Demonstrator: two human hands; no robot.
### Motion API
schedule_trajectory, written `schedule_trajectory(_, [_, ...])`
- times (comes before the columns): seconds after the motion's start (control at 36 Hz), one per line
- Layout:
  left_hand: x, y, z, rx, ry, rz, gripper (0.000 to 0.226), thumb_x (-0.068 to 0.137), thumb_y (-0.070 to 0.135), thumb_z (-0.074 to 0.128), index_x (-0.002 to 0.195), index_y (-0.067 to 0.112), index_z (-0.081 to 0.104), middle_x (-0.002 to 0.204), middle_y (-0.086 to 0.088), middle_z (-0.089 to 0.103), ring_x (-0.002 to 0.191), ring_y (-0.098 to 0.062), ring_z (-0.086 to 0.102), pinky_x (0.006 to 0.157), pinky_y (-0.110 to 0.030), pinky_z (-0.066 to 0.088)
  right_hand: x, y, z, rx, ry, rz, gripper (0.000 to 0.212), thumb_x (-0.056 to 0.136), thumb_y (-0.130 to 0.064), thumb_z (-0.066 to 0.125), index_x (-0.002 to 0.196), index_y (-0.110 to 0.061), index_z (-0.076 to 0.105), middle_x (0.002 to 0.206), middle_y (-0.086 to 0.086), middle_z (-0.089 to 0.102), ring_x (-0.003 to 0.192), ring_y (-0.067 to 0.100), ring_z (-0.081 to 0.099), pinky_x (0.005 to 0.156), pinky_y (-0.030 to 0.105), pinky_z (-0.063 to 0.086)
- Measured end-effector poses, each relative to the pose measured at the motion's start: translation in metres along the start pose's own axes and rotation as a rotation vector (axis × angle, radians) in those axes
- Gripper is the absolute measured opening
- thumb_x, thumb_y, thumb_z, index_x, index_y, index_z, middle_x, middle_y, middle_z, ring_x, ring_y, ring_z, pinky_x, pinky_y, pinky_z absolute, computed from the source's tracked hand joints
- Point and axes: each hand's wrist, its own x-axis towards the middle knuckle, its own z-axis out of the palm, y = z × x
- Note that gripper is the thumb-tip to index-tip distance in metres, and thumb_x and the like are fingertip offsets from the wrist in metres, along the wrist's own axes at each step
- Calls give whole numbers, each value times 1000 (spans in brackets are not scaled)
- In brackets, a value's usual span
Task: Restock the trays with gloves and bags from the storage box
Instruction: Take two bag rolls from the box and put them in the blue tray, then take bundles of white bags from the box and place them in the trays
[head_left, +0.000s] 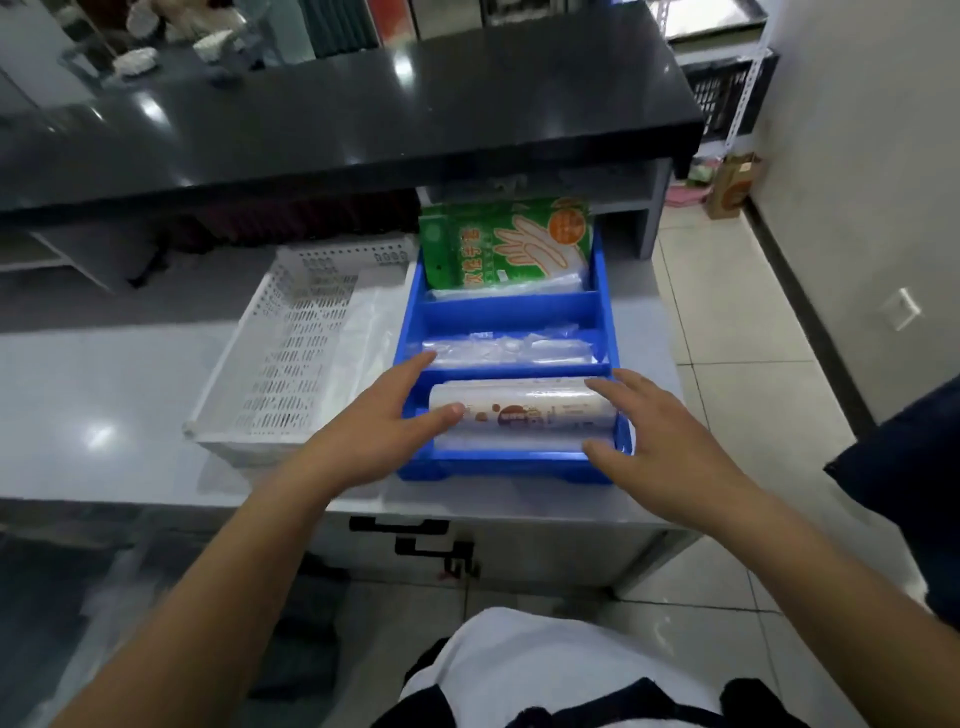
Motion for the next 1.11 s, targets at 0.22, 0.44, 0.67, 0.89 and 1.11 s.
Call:
schedule_trajectory(0.22, [-104,-49,2,232,378,55,86,87,60,57,156,44,8,166,10,-10,152,-13,-11,119,-34,0,-16,-95,37,-114,34,-235,66,89,-44,61,149,-34,36,162,-5,23,150,17,14,120,39,19])
schedule_trajectory(0.44, [-234,-179,29,107,513,-277,87,76,89,23,145,59,-20,159,17,-31,147,-8,-28,123,-43,-4,-61,-181,177,-188,-217,-331,76,83,-75,38,150,-39,30,164,-5,15,152,18,2,121,45,11])
schedule_trajectory(0.67, [-389,-287,42,-29,496,-669,96,69,91,20,150,51,-12,163,10,-24,151,-18,-17,123,-43,0,-137,-247,314,-230,-531,-342,94,68,-94,15,149,-48,24,164,-11,9,151,14,-2,120,48,11])
schedule_trajectory(0.89, [-465,-363,36,-160,542,-779,91,72,91,20,148,55,-14,166,8,-17,152,-21,-13,121,-44,2,-172,-322,377,-254,-602,-422,83,74,-85,25,148,-49,25,163,-12,12,151,12,1,120,44,13])
schedule_trajectory(1.11, [-466,-431,13,-252,531,-807,87,83,82,34,151,51,-11,166,7,-15,153,-21,-13,122,-45,2,-143,-353,412,-352,-651,-325,83,73,-83,29,147,-46,30,163,-11,17,151,14,6,120,44,15])
